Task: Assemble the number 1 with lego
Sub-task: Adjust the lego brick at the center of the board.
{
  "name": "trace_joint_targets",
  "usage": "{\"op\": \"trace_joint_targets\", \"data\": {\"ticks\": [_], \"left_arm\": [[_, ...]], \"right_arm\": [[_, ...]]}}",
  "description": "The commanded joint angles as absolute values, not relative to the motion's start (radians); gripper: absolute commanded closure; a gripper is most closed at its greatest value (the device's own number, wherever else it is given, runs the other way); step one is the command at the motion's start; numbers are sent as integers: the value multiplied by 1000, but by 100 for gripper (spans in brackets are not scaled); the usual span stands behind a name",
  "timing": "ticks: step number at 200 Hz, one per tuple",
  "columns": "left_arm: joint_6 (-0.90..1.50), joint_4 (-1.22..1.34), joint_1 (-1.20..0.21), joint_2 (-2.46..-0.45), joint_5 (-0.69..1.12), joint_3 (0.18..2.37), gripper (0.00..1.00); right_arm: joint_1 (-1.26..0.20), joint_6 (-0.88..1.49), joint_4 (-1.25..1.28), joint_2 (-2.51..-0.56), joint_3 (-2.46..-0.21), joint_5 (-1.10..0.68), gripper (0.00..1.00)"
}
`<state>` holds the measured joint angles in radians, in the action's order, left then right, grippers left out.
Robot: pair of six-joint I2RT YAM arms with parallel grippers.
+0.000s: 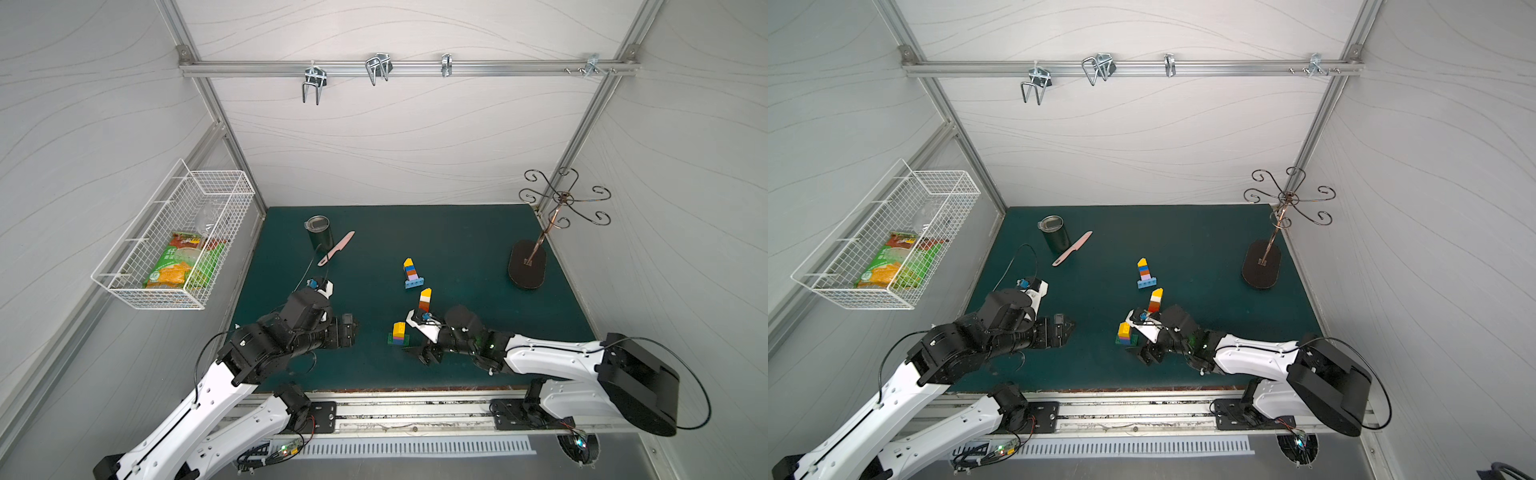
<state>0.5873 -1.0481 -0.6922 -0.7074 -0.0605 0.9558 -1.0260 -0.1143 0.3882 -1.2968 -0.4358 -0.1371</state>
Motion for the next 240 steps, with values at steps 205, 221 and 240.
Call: {"op": "trace_joint_targets", "data": {"ticks": [205, 221, 240], "left_arm": [[512, -994, -664, -696, 24, 957, 1], [511, -992, -661, -704, 31, 954, 1], [509, -992, -660, -708, 34, 954, 1]], "right_arm": [[-867, -121, 385, -1571, -655, -397, 39], [-863, -130, 351, -1597, -688, -442, 40], [-848, -132, 305, -1637, -736, -488, 41]]}}
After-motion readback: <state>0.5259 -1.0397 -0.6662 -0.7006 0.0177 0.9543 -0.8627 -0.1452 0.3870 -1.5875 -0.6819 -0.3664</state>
